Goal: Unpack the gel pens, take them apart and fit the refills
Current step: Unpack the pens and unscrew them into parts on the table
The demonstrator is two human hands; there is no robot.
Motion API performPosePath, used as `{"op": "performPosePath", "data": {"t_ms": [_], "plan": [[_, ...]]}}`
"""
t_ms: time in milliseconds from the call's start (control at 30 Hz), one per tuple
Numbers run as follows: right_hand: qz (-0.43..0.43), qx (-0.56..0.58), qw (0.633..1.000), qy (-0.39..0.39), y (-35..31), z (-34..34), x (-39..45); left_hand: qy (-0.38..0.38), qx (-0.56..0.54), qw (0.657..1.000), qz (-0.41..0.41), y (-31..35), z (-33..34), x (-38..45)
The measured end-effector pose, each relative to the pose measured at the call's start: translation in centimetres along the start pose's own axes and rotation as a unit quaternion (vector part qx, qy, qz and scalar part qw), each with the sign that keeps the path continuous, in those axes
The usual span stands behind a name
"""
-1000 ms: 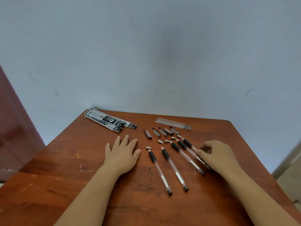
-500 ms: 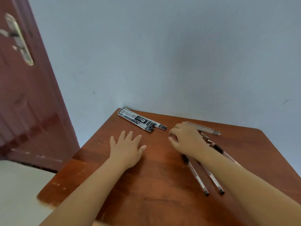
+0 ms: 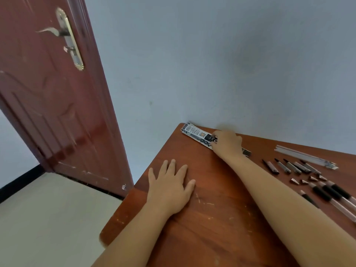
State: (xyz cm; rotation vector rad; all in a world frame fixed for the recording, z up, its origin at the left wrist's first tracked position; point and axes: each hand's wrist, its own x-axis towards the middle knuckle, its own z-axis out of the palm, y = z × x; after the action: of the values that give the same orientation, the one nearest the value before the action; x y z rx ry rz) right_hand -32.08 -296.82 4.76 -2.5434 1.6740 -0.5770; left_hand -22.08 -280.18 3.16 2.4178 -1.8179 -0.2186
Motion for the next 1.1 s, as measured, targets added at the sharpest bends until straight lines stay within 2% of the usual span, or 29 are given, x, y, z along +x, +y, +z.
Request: {"op": "performPosePath", "data": {"t_ms": [67,200,300,400,433,533,600,700,767,800,900,967,1033,1100], "plan": [[-0.013,0.034,0.999,0.018,0.1,-0.2,-0.1,0.009,0.002,1.000,-0.003,0.0,0.0,0.0],[-0.017,0.181,0.983,0.019,-0.1,-2.3,-1.7,0.043,-0.021,0.999,-0.001,-0.1,-0.1,-0.4],[-0.010,0.314,0.949,0.017,0.2,-5.0,-4.8,0.139,-0.122,0.983,0.012,-0.1,-0.6,-1.0],[-0.019,0.389,0.921,-0.013,0.9,-7.8,-9.5,0.224,-0.349,0.910,0.001,1.9,-2.1,-2.2],[-0.021,0.407,0.913,-0.020,1.2,-8.4,-11.2,0.223,-0.431,0.874,-0.007,3.0,-2.5,-2.6],[-0.020,0.420,0.906,-0.038,2.2,-9.4,-15.7,0.187,-0.648,0.736,-0.048,6.2,-3.3,-3.6],[-0.021,0.402,0.914,-0.042,2.9,-9.6,-17.8,0.183,-0.702,0.685,-0.072,8.1,-3.4,-4.2],[-0.030,0.400,0.916,-0.027,4.4,-10.6,-19.8,0.166,-0.744,0.646,-0.044,10.4,-3.9,-5.7],[-0.045,0.411,0.910,-0.003,5.3,-11.5,-20.6,0.147,-0.739,0.657,-0.003,11.3,-4.3,-6.6],[-0.047,0.416,0.908,0.011,5.8,-12.0,-20.9,0.143,-0.715,0.684,0.019,11.4,-4.4,-6.9],[-0.010,0.444,0.895,0.049,7.2,-13.1,-21.2,0.144,-0.537,0.825,0.104,11.9,-4.0,-7.3],[0.006,0.442,0.897,0.018,8.0,-13.5,-20.9,0.164,-0.416,0.883,0.142,12.4,-3.3,-7.5],[0.004,0.434,0.900,-0.043,8.4,-13.4,-20.7,0.196,-0.341,0.905,0.165,12.9,-2.2,-7.3],[-0.001,0.405,0.911,-0.074,8.6,-12.7,-20.6,0.202,-0.313,0.912,0.174,13.3,-1.1,-7.1]]}}
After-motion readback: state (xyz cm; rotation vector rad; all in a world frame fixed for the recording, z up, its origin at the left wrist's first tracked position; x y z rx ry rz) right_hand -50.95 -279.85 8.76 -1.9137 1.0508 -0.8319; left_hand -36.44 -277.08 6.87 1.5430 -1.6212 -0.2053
